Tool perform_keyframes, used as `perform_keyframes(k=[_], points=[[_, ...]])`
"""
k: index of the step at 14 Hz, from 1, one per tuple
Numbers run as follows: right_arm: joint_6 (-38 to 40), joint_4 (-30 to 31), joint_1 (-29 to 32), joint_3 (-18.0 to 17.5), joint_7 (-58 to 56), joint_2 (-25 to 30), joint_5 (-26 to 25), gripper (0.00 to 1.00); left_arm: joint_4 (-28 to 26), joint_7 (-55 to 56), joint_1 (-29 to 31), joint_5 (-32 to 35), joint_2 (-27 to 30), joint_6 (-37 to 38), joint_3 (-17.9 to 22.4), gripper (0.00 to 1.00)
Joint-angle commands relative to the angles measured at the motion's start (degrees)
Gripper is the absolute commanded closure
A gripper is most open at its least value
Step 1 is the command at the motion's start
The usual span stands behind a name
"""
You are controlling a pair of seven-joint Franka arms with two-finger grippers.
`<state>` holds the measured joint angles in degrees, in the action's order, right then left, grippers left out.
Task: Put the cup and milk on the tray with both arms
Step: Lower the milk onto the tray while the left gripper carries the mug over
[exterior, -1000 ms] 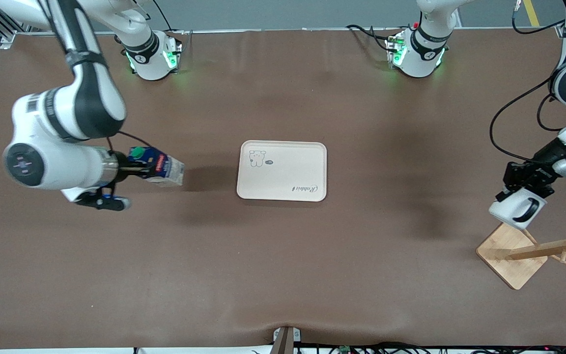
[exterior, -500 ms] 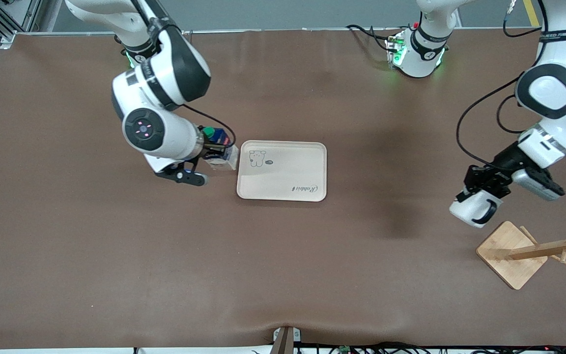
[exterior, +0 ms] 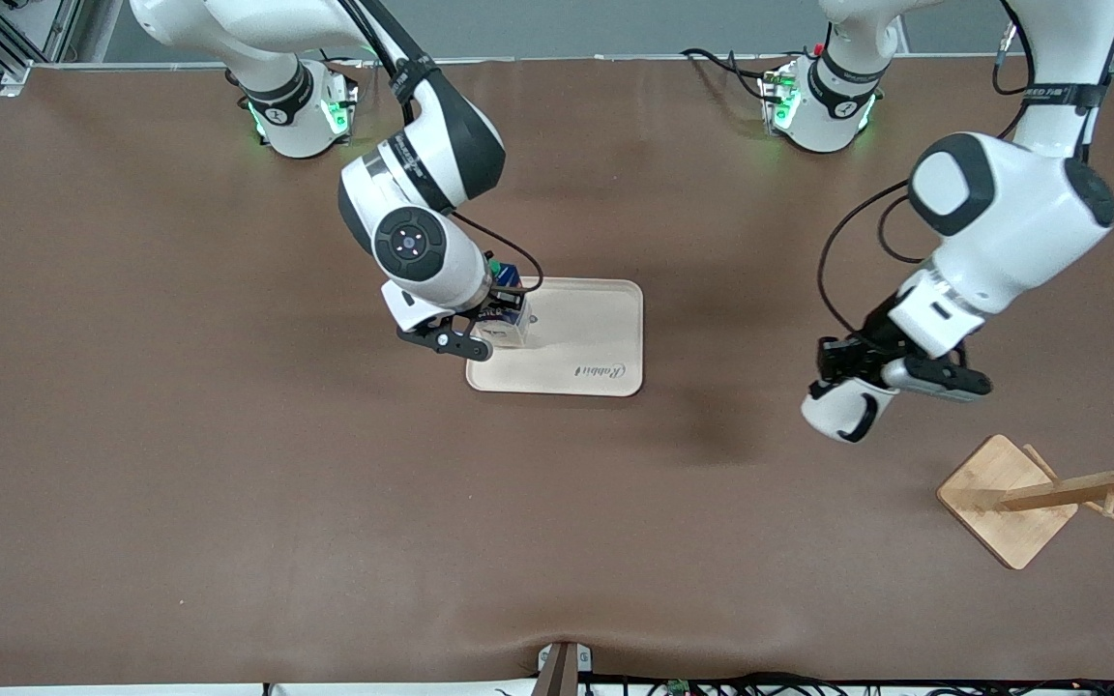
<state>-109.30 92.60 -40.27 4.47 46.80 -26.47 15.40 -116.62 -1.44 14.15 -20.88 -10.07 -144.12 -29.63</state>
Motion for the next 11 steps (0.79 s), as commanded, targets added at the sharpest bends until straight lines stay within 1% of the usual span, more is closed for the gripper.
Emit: perform_keyframes(k=[1, 3, 5, 7, 9, 11], points=[[-6.9, 3.4, -1.1, 0.8, 0.6, 0.4, 0.0, 0.43, 3.2, 13.7, -5.2, 7.6, -5.4, -0.5, -0.1, 1.00], [-13.2, 6.3, -2.1, 0.8, 0.7, 0.3, 0.0, 0.00, 4.6, 24.4, -8.2, 11.8, -8.5, -0.4, -0.1, 1.00], [-12.2, 6.3, -1.9, 0.8, 0.8, 0.5, 0.2, 0.00, 6.5, 32.9, -11.1, 13.9, -11.3, -0.2, 0.0, 1.00], [-6.5, 4.4, -1.5, 1.0, 1.5, 1.8, 0.6, 0.00, 7.6, 36.9, -13.4, 15.3, -13.8, -0.3, 0.0, 1.00], [2.0, -0.9, 0.0, 1.7, 1.1, 2.0, 0.6, 0.00, 9.8, 43.1, -15.6, 15.7, -15.7, -0.3, 0.1, 1.00], [11.6, -7.5, 2.2, 2.0, 0.7, 2.0, 0.8, 0.00, 12.4, 50.8, -19.2, 15.7, -18.2, -0.1, 0.4, 1.00]])
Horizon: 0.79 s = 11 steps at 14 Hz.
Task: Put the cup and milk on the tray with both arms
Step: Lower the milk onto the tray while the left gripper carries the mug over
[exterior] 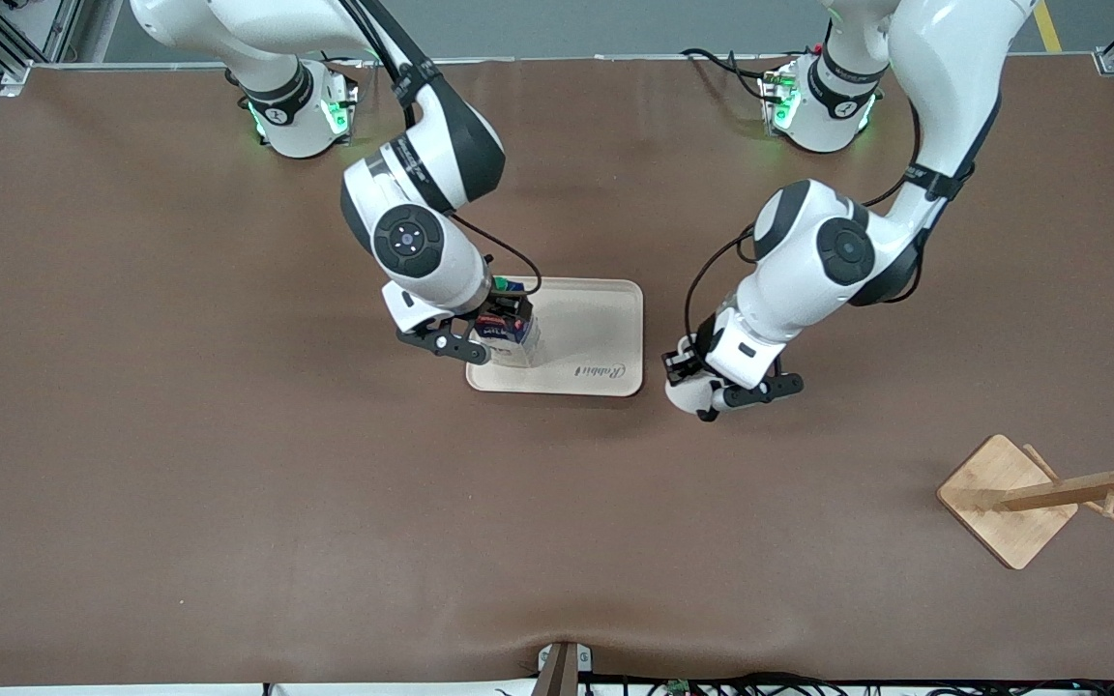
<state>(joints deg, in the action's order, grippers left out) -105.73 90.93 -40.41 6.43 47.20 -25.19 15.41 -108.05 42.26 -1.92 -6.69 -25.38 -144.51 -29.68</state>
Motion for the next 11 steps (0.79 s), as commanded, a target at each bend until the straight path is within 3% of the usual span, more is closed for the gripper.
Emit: perform_keyframes(k=[1, 5, 8, 11], points=[[12.5, -9.1, 3.6, 0.0, 0.3, 0.6, 0.8, 0.00, 4.8, 10.5, -5.1, 1.7, -4.1, 0.3, 0.7, 1.00], [22.2, -16.7, 8.2, 0.0, -2.5, 0.7, 0.6, 0.00, 7.4, 20.4, -11.0, 5.2, -7.7, 0.8, 2.6, 1.00], [27.1, -19.7, 13.5, 0.9, -18.1, 0.9, -0.1, 0.00, 10.6, 27.3, -13.2, 5.2, -11.8, 3.3, 2.6, 1.00], [27.1, -21.0, 20.4, 2.1, -26.1, 2.5, -0.1, 0.00, 13.1, 29.4, -15.3, 5.1, -15.7, 5.6, 2.6, 1.00]])
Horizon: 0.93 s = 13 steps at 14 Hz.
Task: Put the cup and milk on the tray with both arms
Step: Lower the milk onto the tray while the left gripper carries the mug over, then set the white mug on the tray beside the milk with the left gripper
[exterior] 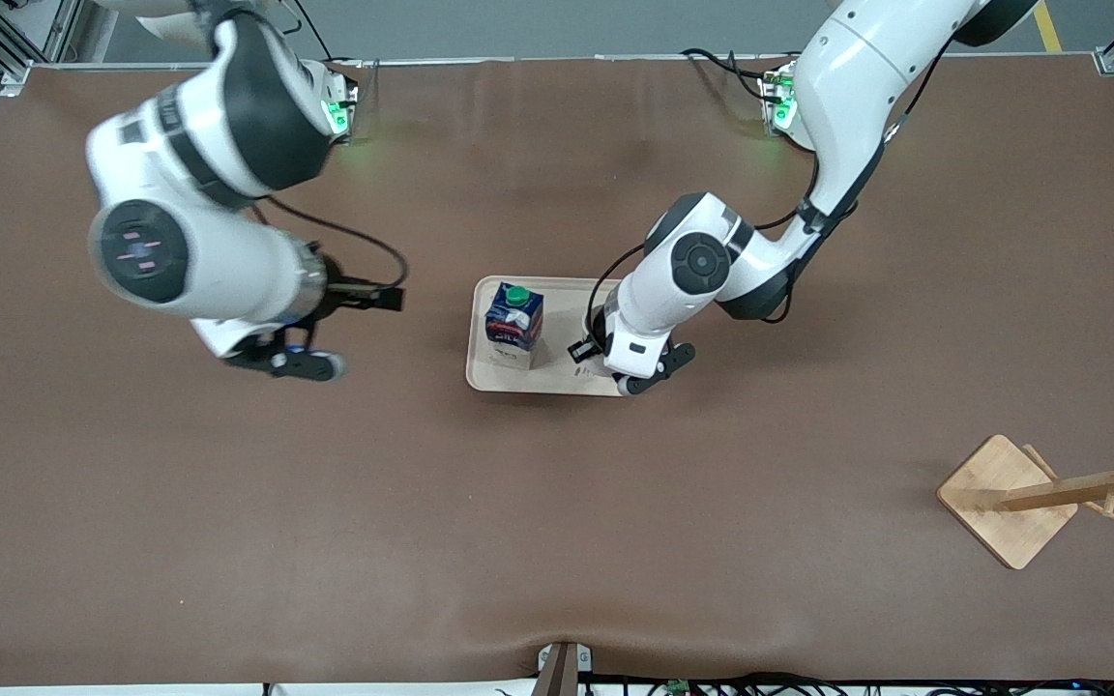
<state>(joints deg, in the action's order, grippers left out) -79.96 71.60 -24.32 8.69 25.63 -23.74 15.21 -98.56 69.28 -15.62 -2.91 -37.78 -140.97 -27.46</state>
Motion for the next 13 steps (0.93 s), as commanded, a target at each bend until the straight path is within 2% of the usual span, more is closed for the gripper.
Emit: perform_keyframes(k=[1, 4, 5, 6, 8, 10, 11, 12, 13], points=[[1.6, -1.6, 5.7, -0.1, -6.2, 1.7, -0.4, 0.00, 3.6, 2.5, -1.7, 1.2, -3.9, 2.1, 0.4, 1.00], [5.1, -1.6, 10.8, -0.6, -13.7, 2.8, -0.4, 0.00, 3.6, 3.3, -1.8, 1.2, -5.6, 2.1, 0.4, 1.00], [4.2, -2.2, 11.3, -0.3, -16.5, 2.6, -0.6, 0.00, 3.5, 3.3, -1.7, 1.2, -5.8, 2.1, 0.4, 0.89], [2.4, -2.4, 11.7, -0.3, -19.5, 2.5, -1.4, 0.00, 3.2, 3.4, -1.6, 1.2, -5.9, 2.5, 0.5, 0.84], [1.4, -3.0, 14.7, -0.3, -23.6, 2.4, -1.5, 0.00, 3.5, 3.4, -1.3, 1.0, -6.1, 3.8, 0.6, 0.59], [0.7, -4.3, 15.3, 1.1, -23.6, 2.4, -2.3, 0.00, 3.6, 3.3, -0.8, 1.0, -6.0, 3.8, 0.6, 0.39], [-0.8, -4.7, 15.3, 1.9, -23.7, 2.4, -2.4, 0.00, 3.7, 3.3, -0.8, 1.2, -5.9, 3.8, 0.6, 0.22], [-1.1, -4.6, 15.1, 2.6, -23.7, 2.6, -2.4, 0.00, 3.7, 3.1, -0.8, 1.4, -5.6, 3.8, 0.7, 0.00], [-0.6, -4.2, 15.1, 2.9, -24.0, 3.3, -2.4, 0.00, 4.3, 3.1, -0.7, 1.4, -5.5, 3.8, 0.6, 0.00]])
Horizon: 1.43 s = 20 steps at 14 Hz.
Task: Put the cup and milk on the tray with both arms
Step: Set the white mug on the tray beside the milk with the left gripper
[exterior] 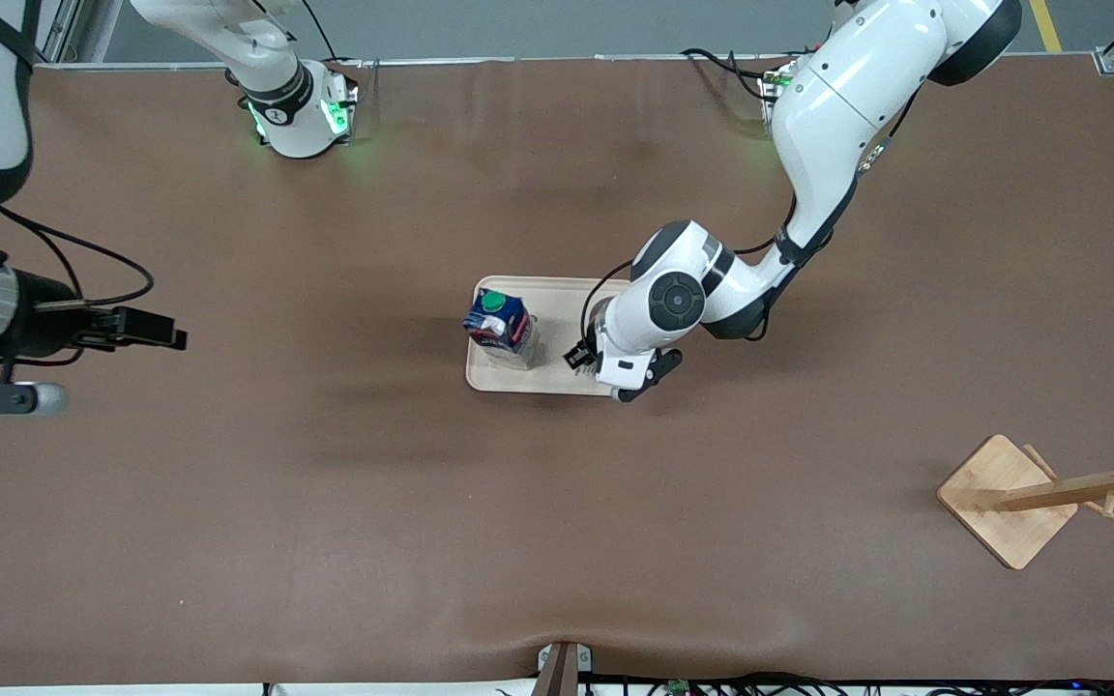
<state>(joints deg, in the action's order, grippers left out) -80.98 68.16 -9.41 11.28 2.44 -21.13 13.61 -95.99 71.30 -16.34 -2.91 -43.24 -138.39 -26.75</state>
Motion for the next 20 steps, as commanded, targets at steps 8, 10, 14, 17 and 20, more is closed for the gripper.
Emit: perform_keyframes(k=[8, 10, 14, 17, 20], points=[[1.0, 1.0, 3.7, 0.8, -14.7, 4.3, -1.1, 0.00, 12.0, 1.2, 1.0, 1.6, 7.3, 18.3, 2.7, 0.00], [0.2, 0.3, 3.8, 0.9, -14.7, 4.3, -1.2, 0.00, 13.3, 0.9, 1.1, 1.9, 10.5, 22.0, 5.6, 0.00], [1.1, 1.6, 1.2, 0.1, -14.0, 7.5, -6.6, 0.00, 13.6, 0.6, 1.4, 12.2, 15.7, 28.0, 8.0, 0.00], [-5.4, 12.5, 0.4, 0.1, -14.0, 14.4, -6.9, 0.00, 13.6, -2.7, 1.8, 17.6, 19.3, 33.2, 10.2, 0.00], [-7.2, 21.0, -0.2, 0.2, -9.8, 19.6, -7.0, 0.00, 13.6, -9.2, 5.3, 17.7, 22.0, 34.2, 10.1, 0.00]])
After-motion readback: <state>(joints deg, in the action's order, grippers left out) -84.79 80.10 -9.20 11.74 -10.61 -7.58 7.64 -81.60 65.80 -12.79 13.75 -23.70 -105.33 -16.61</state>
